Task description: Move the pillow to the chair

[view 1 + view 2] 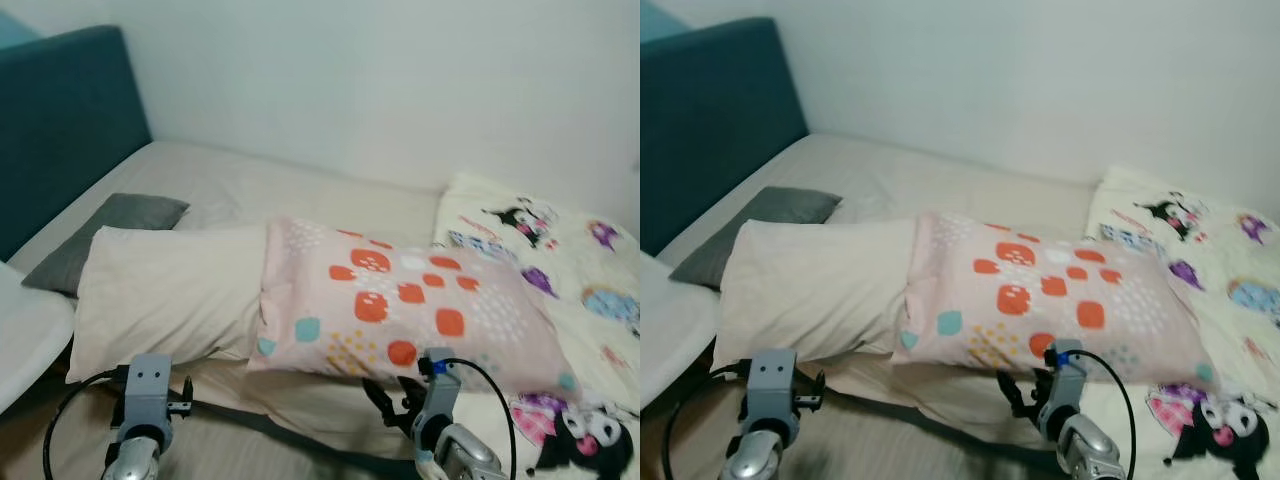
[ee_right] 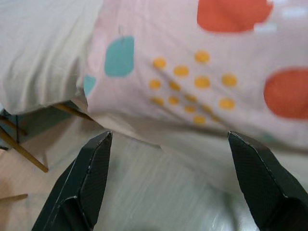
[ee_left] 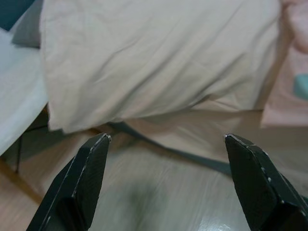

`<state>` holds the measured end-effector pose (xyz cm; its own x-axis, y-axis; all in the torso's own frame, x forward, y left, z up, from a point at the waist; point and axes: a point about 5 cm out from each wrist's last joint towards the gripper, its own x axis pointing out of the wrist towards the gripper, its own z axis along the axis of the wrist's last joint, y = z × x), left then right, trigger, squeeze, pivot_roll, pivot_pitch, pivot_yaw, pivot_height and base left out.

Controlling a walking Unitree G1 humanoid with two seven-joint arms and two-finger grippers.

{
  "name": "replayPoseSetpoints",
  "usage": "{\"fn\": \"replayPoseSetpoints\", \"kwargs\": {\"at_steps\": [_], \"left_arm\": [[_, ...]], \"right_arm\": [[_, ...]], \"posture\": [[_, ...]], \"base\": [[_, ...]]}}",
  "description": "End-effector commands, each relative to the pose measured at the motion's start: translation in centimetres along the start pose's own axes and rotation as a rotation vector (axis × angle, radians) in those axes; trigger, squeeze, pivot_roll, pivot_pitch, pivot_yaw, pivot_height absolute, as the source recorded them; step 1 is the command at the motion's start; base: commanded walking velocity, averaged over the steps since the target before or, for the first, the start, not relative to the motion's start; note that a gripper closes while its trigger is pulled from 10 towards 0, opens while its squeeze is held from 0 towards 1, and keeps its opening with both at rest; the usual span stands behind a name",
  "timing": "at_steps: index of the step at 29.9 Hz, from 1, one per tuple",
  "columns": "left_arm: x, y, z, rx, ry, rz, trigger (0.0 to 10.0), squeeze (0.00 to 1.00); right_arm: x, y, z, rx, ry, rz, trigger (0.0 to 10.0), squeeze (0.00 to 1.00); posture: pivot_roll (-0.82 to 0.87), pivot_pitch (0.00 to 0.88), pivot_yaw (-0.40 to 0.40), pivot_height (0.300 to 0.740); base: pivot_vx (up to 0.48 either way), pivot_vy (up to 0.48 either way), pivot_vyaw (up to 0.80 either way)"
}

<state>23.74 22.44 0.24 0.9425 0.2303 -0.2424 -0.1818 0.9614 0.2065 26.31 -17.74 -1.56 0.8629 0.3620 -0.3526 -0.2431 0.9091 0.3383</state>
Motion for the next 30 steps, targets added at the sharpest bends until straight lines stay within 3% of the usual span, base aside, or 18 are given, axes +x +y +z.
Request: {"fn": "replayPoseSetpoints", "kwargs": {"at_steps": [1,15,17,20,24,25,26,28,29,30], "left_arm": [[0.0,-0.5,0.1,0.014,-0.01,-0.023,10.0,0.0],[0.5,0.3,1.0,0.026,-0.044,0.002,10.0,0.0],[0.6,0.7,1.8,0.047,-0.09,0.002,10.0,0.0],[0.7,1.0,2.2,0.062,-0.113,0.003,10.0,0.0],[1.1,1.9,4.0,0.156,-0.203,-0.014,10.0,0.0],[1.1,2.1,4.5,0.185,-0.226,-0.021,10.0,0.0],[1.1,2.1,4.5,0.185,-0.226,-0.021,10.0,0.0],[1.1,2.3,5.3,0.246,-0.273,-0.044,10.0,0.0],[1.1,2.3,5.3,0.246,-0.273,-0.044,10.0,0.0],[1.1,2.4,5.8,0.282,-0.299,-0.058,10.0,0.0]], "right_arm": [[-0.7,-1.0,-0.2,0.03,-0.015,-0.054,10.0,0.0],[-1.0,-1.4,-1.0,0.084,0.023,-0.135,10.0,0.0],[-1.0,-1.2,-1.2,0.147,0.008,-0.127,10.0,0.0],[-0.9,-1.2,-1.2,0.168,-0.005,-0.129,10.0,0.0],[-0.9,-1.1,-1.3,0.266,-0.051,-0.158,10.0,0.0],[-0.2,-1.3,0.1,0.285,-0.081,-0.171,10.0,0.0],[-0.2,-1.3,0.1,0.285,-0.081,-0.171,10.0,0.0],[2.1,-1.8,5.7,0.321,-0.15,-0.201,10.0,0.0],[2.1,-1.8,5.7,0.321,-0.15,-0.201,10.0,0.0],[2.6,-2.0,7.6,0.351,-0.179,-0.208,10.0,0.0]], "posture": [[0.08,0.0,-0.076,0.74],[0.08,0.0,-0.069,0.74],[0.07,0.0,-0.069,0.73],[0.07,0.0,-0.069,0.725],[0.07,0.0,-0.07,0.71],[0.07,0.0,-0.068,0.705],[0.07,0.0,-0.068,0.705],[0.08,0.0,-0.073,0.695],[0.08,0.0,-0.073,0.695],[0.08,0.0,-0.073,0.69]], "base": [[0.0,0.0,0.0],[0.0,0.0,0.0],[0.0,0.0,0.0],[0.0,0.0,0.0],[0.0,0.0,0.0],[0.0,0.0,0.0],[0.0,0.0,0.0],[0.0,0.0,0.0],[0.0,0.0,0.0],[0.0,0.0,0.0]]}}
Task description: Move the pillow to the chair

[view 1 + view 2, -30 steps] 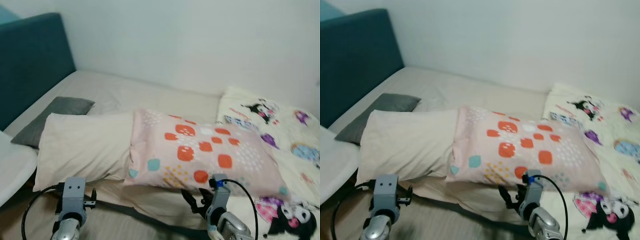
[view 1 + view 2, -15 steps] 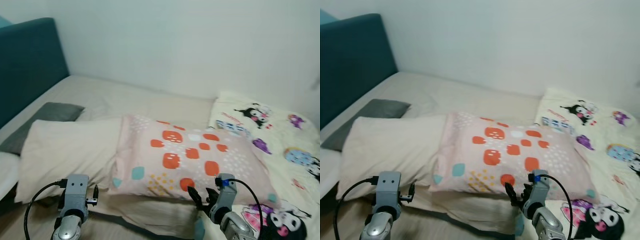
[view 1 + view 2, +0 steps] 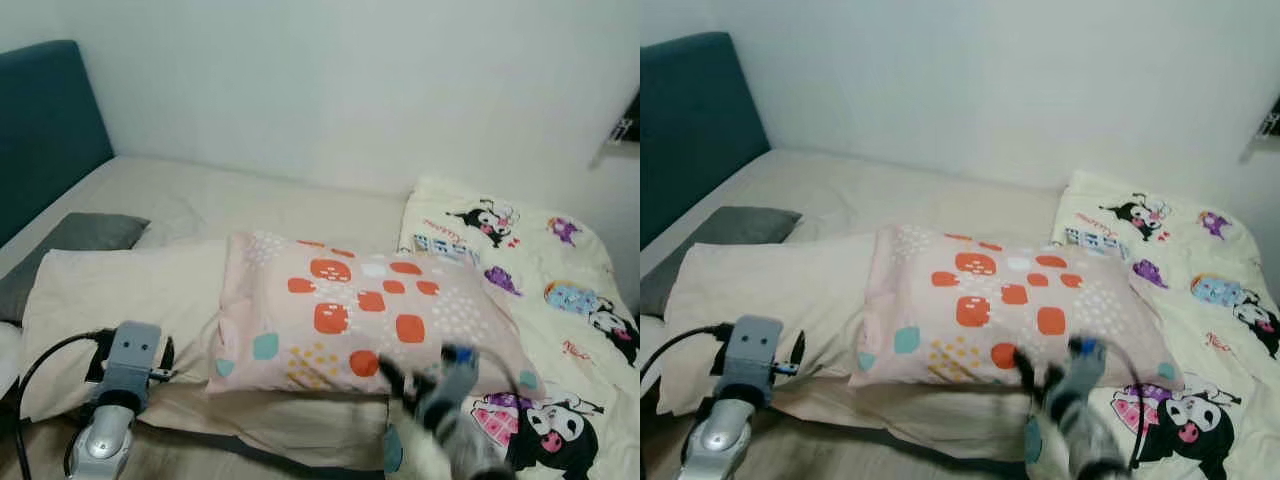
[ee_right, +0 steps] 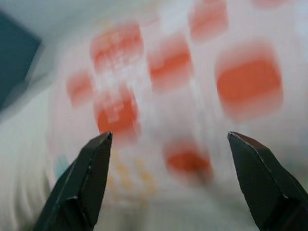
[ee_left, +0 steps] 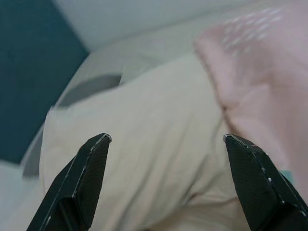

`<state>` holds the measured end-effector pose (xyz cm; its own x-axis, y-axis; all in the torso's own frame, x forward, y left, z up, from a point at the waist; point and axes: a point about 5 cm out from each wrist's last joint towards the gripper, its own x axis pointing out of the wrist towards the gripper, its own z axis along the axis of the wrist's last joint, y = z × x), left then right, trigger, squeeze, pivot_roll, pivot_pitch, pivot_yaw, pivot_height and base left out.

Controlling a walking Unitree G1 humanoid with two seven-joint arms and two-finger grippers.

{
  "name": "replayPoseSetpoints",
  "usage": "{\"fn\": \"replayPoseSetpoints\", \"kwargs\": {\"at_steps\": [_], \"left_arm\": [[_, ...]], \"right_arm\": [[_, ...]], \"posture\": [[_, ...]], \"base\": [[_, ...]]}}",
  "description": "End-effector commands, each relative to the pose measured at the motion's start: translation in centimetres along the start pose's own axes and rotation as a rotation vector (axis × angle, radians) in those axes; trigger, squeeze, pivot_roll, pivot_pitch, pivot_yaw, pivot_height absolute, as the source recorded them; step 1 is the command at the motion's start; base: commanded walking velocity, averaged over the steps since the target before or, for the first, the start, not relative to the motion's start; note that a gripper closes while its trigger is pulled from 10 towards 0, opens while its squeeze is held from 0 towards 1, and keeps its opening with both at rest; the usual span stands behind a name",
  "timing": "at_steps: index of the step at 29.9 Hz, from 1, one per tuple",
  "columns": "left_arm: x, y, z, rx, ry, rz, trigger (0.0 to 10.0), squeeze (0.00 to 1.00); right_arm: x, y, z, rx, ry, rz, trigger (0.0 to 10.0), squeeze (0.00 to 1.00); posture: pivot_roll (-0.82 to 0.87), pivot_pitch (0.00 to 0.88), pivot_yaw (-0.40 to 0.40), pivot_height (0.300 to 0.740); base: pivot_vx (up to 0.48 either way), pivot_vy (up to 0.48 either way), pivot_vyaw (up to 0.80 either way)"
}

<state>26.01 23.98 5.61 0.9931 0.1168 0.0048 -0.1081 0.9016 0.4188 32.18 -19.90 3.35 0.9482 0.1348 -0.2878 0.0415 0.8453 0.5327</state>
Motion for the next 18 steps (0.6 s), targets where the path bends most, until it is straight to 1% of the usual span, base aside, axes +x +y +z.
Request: {"fn": "replayPoseSetpoints", "kwargs": {"at_steps": [1,3,4,5,8,9,14,16,18], "left_arm": [[0.1,0.3,0.7,0.078,-0.049,-0.038,10.0,0.0],[0.1,0.3,1.3,0.103,-0.079,-0.049,10.0,0.0],[0.2,0.3,1.4,0.106,-0.085,-0.051,10.0,0.0],[0.2,0.4,1.7,0.095,-0.092,-0.039,10.0,0.0],[0.4,0.7,2.0,0.062,-0.096,0.003,10.0,0.0],[0.4,0.7,2.0,0.062,-0.096,0.003,10.0,0.0],[0.5,1.1,2.5,0.054,-0.11,0.03,10.0,0.0],[0.5,1.3,2.6,0.055,-0.113,0.033,10.0,0.0],[0.7,1.7,3.2,0.063,-0.131,0.045,10.0,0.0]], "right_arm": [[0.5,-0.1,1.7,0.073,-0.028,-0.038,10.0,0.0],[0.6,-0.3,3.0,0.109,-0.057,-0.05,10.0,0.0],[0.6,-0.4,3.3,0.117,-0.064,-0.053,10.0,0.0],[0.6,-0.5,3.5,0.145,-0.075,-0.055,10.0,0.0],[0.7,-0.3,3.9,0.208,-0.098,-0.046,10.0,0.0],[0.7,-0.3,3.9,0.208,-0.098,-0.046,10.0,0.0],[1.0,0.1,4.5,0.29,-0.118,-0.029,10.0,0.0],[1.1,0.2,4.6,0.3,-0.119,-0.028,10.0,0.0],[1.1,0.2,4.5,0.317,-0.112,-0.027,10.0,0.0]], "posture": [[0.08,0.0,-0.074,0.685],[0.07,0.0,-0.074,0.675],[0.07,0.0,-0.074,0.67],[0.07,0.0,-0.07,0.665],[0.07,0.0,-0.07,0.65],[0.07,0.0,-0.07,0.65],[0.07,0.0,-0.069,0.625],[0.07,0.0,-0.07,0.62],[0.07,0.0,-0.071,0.61]], "base": [[0.0,0.0,0.0],[0.0,0.0,0.0],[0.0,0.0,0.0],[0.0,0.0,0.0],[0.0,0.0,0.0],[0.0,0.0,0.0],[0.0,0.0,0.0],[0.0,0.0,0.0],[0.0,0.0,0.0]]}}
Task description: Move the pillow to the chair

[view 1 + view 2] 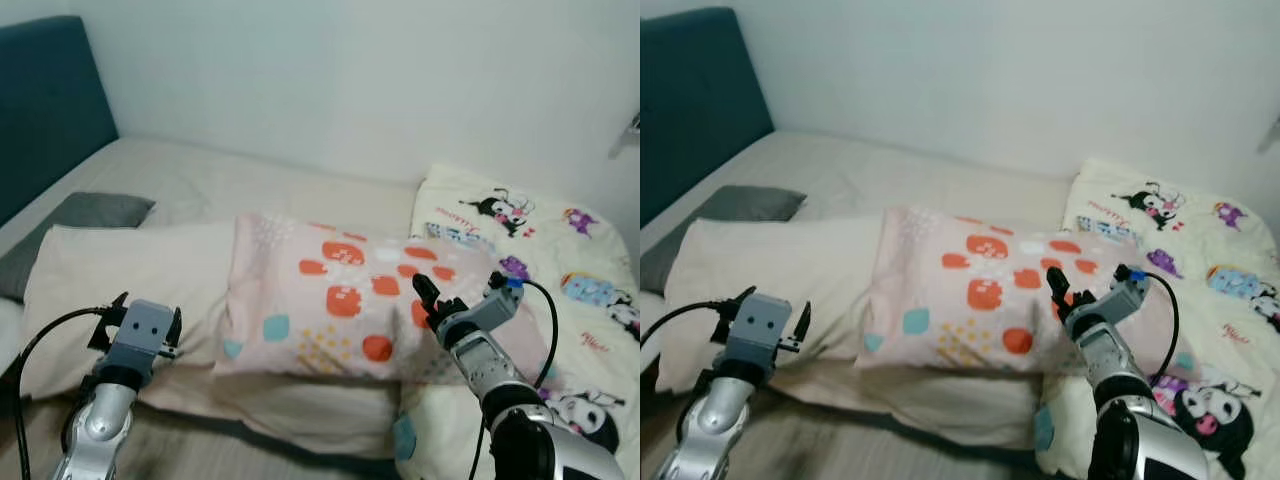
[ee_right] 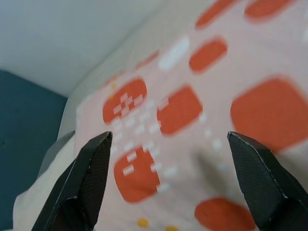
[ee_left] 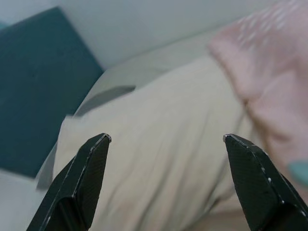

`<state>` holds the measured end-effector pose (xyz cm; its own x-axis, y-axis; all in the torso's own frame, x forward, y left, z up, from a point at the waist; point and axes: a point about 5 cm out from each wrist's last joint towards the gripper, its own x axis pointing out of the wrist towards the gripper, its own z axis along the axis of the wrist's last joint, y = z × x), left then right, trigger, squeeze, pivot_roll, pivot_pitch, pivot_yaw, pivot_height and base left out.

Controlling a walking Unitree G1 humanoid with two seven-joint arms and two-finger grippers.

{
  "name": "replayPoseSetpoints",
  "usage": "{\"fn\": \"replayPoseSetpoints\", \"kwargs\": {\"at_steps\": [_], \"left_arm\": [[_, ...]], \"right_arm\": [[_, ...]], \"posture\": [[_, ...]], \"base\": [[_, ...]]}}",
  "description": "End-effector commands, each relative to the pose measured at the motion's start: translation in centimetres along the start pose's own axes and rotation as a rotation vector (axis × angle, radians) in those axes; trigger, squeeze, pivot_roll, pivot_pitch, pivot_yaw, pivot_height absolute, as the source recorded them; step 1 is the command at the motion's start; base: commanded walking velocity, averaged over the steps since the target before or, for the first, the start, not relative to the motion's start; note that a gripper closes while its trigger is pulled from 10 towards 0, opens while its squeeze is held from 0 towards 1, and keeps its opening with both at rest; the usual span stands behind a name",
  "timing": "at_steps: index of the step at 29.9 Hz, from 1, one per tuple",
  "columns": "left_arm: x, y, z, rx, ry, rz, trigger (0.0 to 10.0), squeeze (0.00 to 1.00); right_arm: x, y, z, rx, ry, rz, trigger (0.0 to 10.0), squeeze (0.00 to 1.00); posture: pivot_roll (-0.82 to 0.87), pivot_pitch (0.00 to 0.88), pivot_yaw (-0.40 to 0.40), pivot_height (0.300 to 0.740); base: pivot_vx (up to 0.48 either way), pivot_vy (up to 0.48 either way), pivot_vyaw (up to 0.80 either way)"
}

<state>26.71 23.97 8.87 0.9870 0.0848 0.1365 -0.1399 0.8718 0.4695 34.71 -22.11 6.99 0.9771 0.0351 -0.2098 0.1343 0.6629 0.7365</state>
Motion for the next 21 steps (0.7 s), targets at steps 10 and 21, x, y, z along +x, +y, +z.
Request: {"fn": "replayPoseSetpoints", "kwargs": {"at_steps": [10,21], "left_arm": [[0.9,0.8,1.9,0.022,-0.063,0.019,10.0,0.0],[0.5,0.7,2.3,0.023,-0.064,0.011,10.0,0.0]], "right_arm": [[-0.2,-0.3,-1.7,0.061,0.055,-0.029,10.0,0.0],[-1.2,-2.7,0.2,0.23,-0.075,-0.157,10.0,0.0]], "posture": [[0.07,0.0,-0.075,0.575],[0.07,0.0,-0.082,0.525]], "base": [[0.0,0.0,0.0],[0.0,0.0,0.0]]}}
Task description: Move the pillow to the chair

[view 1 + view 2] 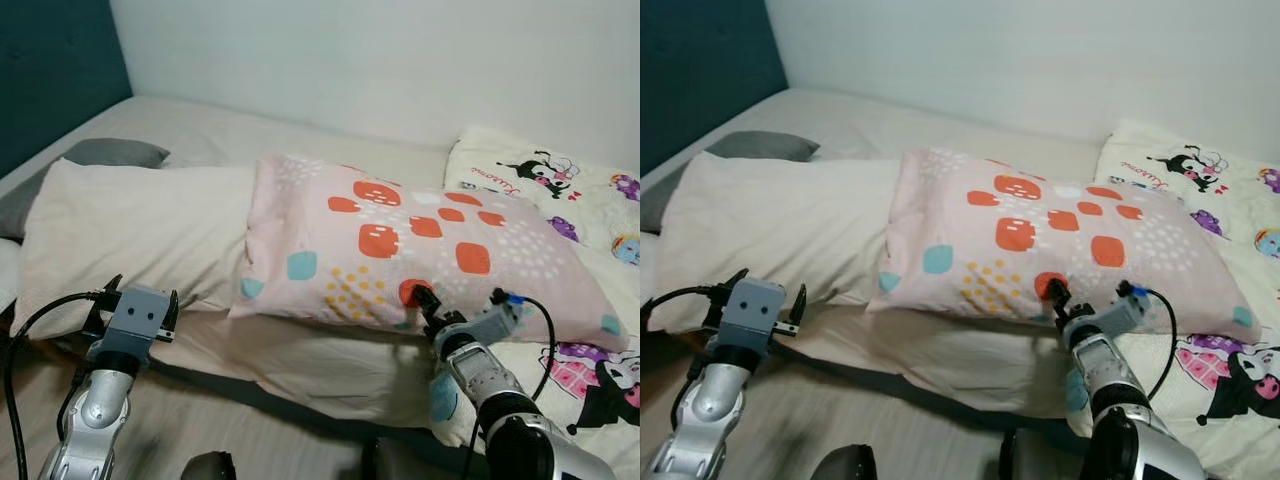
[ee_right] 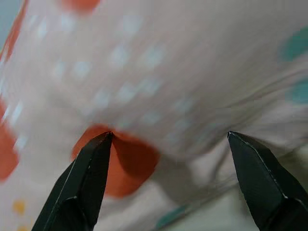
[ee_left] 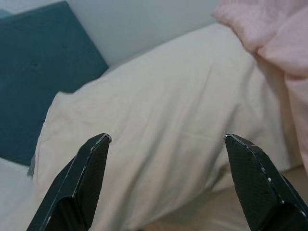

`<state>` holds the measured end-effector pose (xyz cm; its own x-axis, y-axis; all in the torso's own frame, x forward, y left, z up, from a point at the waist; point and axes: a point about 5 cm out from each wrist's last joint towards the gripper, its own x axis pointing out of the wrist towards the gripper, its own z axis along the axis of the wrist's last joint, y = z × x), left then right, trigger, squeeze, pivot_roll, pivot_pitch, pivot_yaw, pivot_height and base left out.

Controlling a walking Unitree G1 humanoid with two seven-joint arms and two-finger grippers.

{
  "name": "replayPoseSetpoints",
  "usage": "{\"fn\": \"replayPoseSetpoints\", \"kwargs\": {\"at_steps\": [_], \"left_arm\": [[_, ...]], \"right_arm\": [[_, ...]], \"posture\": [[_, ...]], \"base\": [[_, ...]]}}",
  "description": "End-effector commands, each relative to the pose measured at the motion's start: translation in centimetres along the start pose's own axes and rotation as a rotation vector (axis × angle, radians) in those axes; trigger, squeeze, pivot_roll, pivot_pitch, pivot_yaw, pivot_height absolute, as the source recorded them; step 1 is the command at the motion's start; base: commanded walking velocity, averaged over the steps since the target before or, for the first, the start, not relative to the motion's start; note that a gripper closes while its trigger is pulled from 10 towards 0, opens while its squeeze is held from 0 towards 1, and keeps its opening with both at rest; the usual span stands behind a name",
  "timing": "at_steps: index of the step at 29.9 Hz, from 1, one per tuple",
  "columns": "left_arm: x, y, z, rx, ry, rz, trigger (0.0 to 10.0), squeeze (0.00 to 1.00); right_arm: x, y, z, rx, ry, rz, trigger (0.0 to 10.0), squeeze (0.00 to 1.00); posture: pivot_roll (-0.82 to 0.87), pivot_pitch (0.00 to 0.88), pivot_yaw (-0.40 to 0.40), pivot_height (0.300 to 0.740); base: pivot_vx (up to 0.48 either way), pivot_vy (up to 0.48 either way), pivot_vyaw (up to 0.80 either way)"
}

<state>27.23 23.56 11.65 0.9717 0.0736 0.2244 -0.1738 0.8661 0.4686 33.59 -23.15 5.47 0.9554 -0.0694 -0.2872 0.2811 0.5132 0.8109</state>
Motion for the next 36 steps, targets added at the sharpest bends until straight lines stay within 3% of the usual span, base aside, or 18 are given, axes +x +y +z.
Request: {"fn": "replayPoseSetpoints", "kwargs": {"at_steps": [1,15,23,29,30,31,32,36], "left_arm": [[-0.4,-0.1,-0.3,0.017,0.019,-0.024,10.0,0.0],[-0.4,0.5,1.7,0.058,-0.039,-0.047,10.0,0.0],[-0.9,1.3,2.3,0.101,-0.055,-0.067,10.0,0.0],[-0.7,1.5,2.8,0.124,-0.067,-0.081,10.0,0.0],[-0.6,1.6,3.1,0.131,-0.074,-0.087,10.0,0.0],[-0.6,1.6,3.2,0.136,-0.078,-0.091,10.0,0.0],[-0.6,1.6,3.4,0.14,-0.08,-0.096,10.0,0.0],[-0.7,1.5,3.4,0.15,-0.079,-0.108,10.0,0.0]], "right_arm": [[-0.2,-0.7,0.7,0.048,-0.037,-0.027,10.0,0.0],[0.1,-0.3,-0.2,0.087,0.003,-0.089,10.0,0.0],[0.8,1.7,-0.7,0.148,0.018,-0.001,10.0,0.0],[1.2,2.7,-0.6,0.128,0.012,-0.015,10.0,0.0],[1.3,3.2,-0.5,0.129,0.002,-0.013,5.9,0.0],[1.4,3.5,-0.4,0.13,-0.005,-0.012,5.9,0.0],[1.5,3.8,-0.3,0.114,-0.006,-0.01,0.0,0.0],[1.7,4.2,-0.3,0.07,-0.008,-0.007,0.0,0.0]], "posture": [[0.07,0.0,-0.082,0.52],[0.11,0.006,-0.071,0.47],[0.13,0.019,-0.054,0.45],[0.14,0.02,-0.048,0.45],[0.14,0.022,-0.043,0.45],[0.14,0.022,-0.042,0.45],[0.14,0.023,-0.039,0.45],[0.14,0.023,-0.04,0.45]], "base": [[0.0,0.0,0.0],[0.0,0.0,0.0],[0.0,0.0,0.0],[0.0,0.0,0.0],[0.0,0.0,0.0],[0.0,0.0,0.0],[0.0,0.0,0.0],[0.0,0.0,0.0]]}}
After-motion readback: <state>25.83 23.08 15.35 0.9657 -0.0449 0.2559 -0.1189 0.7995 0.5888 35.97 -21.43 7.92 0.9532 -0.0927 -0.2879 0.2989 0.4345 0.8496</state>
